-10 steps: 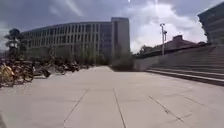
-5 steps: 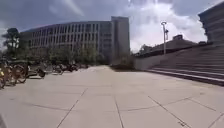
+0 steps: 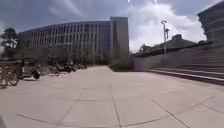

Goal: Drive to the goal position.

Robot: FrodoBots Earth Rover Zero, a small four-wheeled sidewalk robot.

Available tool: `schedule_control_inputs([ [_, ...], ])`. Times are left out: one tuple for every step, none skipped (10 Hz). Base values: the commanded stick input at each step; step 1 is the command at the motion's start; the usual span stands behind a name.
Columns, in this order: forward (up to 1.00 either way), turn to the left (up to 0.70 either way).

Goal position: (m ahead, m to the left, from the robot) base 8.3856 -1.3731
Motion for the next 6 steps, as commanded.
schedule_control_inputs([
  [0.7, 0.0],
  [0.7, 0.0],
  [0.7, 0.0],
  [0.7, 0.0],
  [0.7, 0.0],
  [0.7, 0.0],
])
